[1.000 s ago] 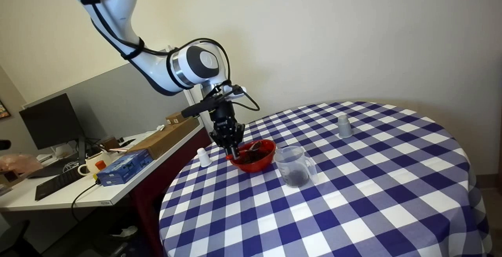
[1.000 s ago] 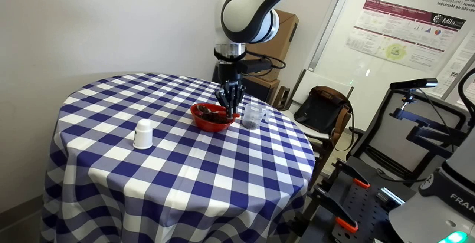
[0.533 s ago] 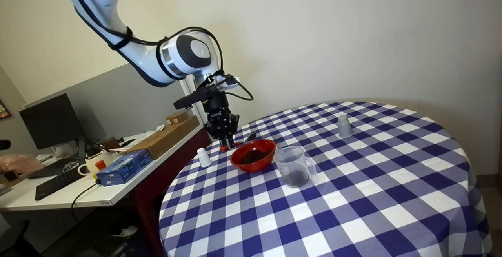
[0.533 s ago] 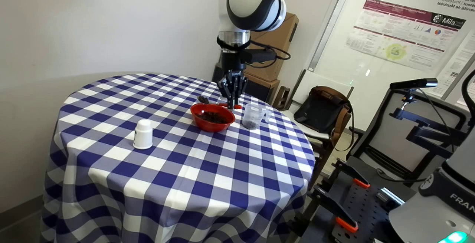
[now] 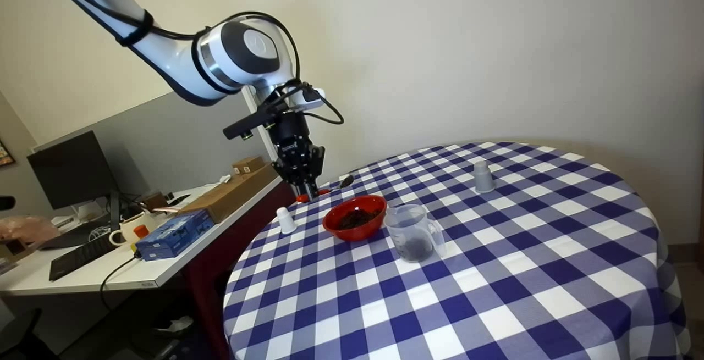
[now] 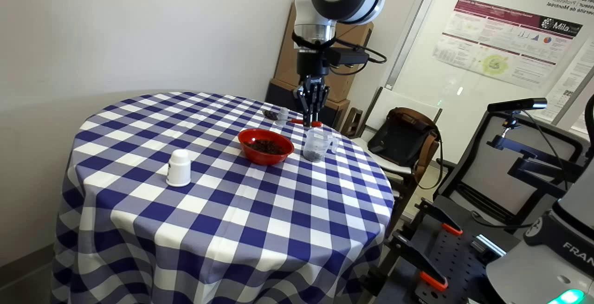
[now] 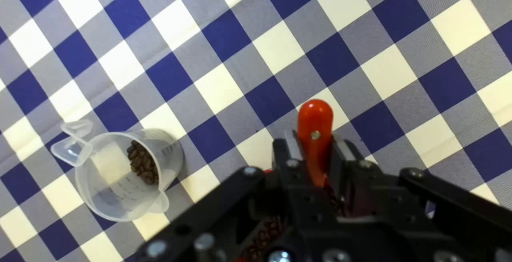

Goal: Use the spoon to scoop some of the contents in the red bowl and put them in the colourless cup.

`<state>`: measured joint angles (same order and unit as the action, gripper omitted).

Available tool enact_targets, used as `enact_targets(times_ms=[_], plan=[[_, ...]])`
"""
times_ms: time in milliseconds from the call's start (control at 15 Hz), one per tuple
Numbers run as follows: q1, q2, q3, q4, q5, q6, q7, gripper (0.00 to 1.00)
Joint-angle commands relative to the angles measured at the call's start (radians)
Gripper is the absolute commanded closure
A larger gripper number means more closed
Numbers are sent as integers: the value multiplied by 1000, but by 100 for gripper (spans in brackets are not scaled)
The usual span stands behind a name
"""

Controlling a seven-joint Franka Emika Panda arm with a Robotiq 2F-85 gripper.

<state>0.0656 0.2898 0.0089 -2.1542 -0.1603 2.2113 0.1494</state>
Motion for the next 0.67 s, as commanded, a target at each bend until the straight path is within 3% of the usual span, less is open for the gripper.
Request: enact_targets(times_ms=[0, 600], plan=[[-17, -127, -13, -96, 8, -22, -7, 95], [-72, -256, -59, -218, -69, -90, 37, 95]])
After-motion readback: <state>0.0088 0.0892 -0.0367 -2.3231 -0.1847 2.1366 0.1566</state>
